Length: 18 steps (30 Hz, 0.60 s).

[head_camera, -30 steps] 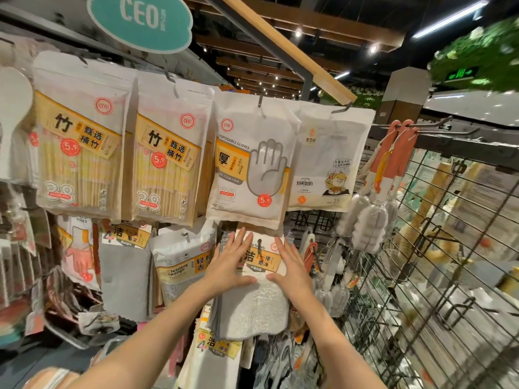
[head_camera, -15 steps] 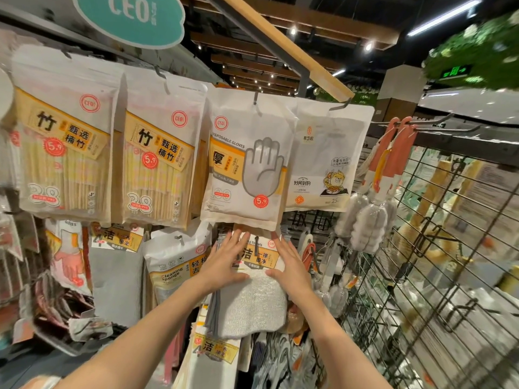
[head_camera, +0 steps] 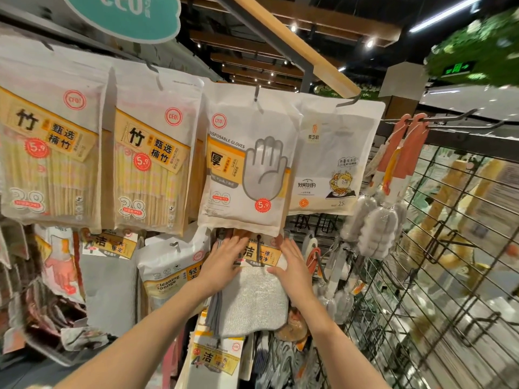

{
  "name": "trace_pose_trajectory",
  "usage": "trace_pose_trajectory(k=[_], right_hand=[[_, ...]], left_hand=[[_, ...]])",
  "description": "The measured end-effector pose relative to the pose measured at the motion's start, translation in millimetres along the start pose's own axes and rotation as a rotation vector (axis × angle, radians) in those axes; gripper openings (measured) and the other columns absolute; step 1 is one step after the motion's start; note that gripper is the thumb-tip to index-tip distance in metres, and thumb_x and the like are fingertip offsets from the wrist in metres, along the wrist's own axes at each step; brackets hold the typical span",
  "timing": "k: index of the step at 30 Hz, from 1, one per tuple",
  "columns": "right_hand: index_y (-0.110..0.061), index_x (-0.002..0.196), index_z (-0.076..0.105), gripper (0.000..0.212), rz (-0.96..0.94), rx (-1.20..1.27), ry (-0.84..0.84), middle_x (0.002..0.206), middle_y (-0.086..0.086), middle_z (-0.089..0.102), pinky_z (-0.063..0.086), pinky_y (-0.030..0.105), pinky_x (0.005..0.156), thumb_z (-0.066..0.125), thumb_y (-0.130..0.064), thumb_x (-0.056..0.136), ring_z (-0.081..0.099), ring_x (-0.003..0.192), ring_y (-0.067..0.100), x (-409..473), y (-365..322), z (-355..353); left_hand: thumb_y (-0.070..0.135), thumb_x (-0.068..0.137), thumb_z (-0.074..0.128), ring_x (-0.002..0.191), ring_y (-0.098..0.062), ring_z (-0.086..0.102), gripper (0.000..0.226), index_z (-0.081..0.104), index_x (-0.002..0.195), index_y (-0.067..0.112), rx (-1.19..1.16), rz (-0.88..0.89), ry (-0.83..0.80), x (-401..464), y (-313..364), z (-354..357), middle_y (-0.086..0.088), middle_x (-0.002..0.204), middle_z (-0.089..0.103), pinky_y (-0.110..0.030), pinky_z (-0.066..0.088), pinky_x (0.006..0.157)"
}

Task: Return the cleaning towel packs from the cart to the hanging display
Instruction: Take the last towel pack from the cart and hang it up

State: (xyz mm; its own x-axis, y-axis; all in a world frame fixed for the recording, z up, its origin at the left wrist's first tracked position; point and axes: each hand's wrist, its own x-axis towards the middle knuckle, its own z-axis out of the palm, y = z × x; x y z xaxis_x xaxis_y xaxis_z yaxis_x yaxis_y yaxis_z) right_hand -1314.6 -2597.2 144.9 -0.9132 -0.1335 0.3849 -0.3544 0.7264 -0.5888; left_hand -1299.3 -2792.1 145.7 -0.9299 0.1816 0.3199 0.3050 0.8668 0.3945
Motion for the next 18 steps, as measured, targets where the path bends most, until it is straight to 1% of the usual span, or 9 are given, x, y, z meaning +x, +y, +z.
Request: trace_pose_trajectory(k=[2, 3, 5, 11, 14, 18], right_hand=[[-0.029, 0.144, 0.034, 0.075, 0.009, -0.018, 0.002, 0.155, -0.009, 0.025, 0.012, 0.019, 0.110, 0.073, -0.020, 0.079, 0.008, 0.143, 0.000, 4, 2, 2], [-0.029, 0.144, 0.034, 0.075, 0.008, -0.020, 0.000, 0.155, -0.009, 0.025, 0.012, 0.020, 0.110, 0.072, -0.020, 0.079, 0.008, 0.143, 0.001, 5, 3, 2], [-0.029, 0.144, 0.033, 0.075, 0.001, -0.014, -0.009, 0.155, -0.008, 0.025, 0.012, 0.020, 0.110, 0.072, -0.021, 0.080, 0.008, 0.143, 0.001, 8, 5, 3], [-0.028, 0.146, 0.030, 0.077, -0.001, -0.007, -0.025, 0.156, -0.007, 0.022, 0.010, 0.020, 0.111, 0.071, -0.022, 0.081, 0.006, 0.144, 0.003, 17, 8, 3], [-0.029, 0.146, 0.030, 0.079, -0.015, 0.000, -0.022, 0.155, -0.009, 0.023, 0.010, 0.020, 0.109, 0.072, -0.021, 0.081, 0.006, 0.143, 0.003, 18, 9, 2], [-0.032, 0.146, 0.028, 0.080, -0.029, -0.004, -0.010, 0.154, -0.013, 0.022, 0.010, 0.018, 0.108, 0.072, -0.021, 0.080, 0.006, 0.141, -0.001, 20, 10, 2]], left_hand=[[0.015, 0.093, 0.055, 0.144, -0.025, 0.017, 0.070, 0.017, 0.151, 0.022, 0.006, 0.010, -0.010, 5, -1, -2, -0.007, 0.155, 0.024, -0.043, 0.008, 0.120], [0.015, 0.092, 0.056, 0.141, -0.025, 0.023, 0.069, 0.020, 0.151, 0.022, 0.010, 0.016, -0.010, 6, -1, -3, -0.006, 0.151, 0.030, -0.044, 0.015, 0.118], [0.016, 0.091, 0.057, 0.137, -0.024, 0.029, 0.067, 0.024, 0.150, 0.020, 0.008, 0.023, -0.013, 8, -2, -4, -0.005, 0.147, 0.035, -0.045, 0.021, 0.114], [0.016, 0.091, 0.058, 0.133, -0.023, 0.035, 0.061, 0.032, 0.147, 0.020, -0.018, 0.025, -0.005, 13, -3, -5, -0.002, 0.143, 0.042, -0.044, 0.026, 0.113], [0.016, 0.091, 0.058, 0.125, -0.023, 0.041, 0.053, 0.040, 0.140, 0.019, -0.026, 0.019, -0.001, 15, -3, -5, -0.003, 0.134, 0.048, -0.039, 0.031, 0.107], [0.017, 0.091, 0.058, 0.119, -0.025, 0.046, 0.040, 0.047, 0.129, 0.016, -0.008, -0.004, -0.014, 18, -2, -6, -0.006, 0.126, 0.052, -0.036, 0.034, 0.098]])
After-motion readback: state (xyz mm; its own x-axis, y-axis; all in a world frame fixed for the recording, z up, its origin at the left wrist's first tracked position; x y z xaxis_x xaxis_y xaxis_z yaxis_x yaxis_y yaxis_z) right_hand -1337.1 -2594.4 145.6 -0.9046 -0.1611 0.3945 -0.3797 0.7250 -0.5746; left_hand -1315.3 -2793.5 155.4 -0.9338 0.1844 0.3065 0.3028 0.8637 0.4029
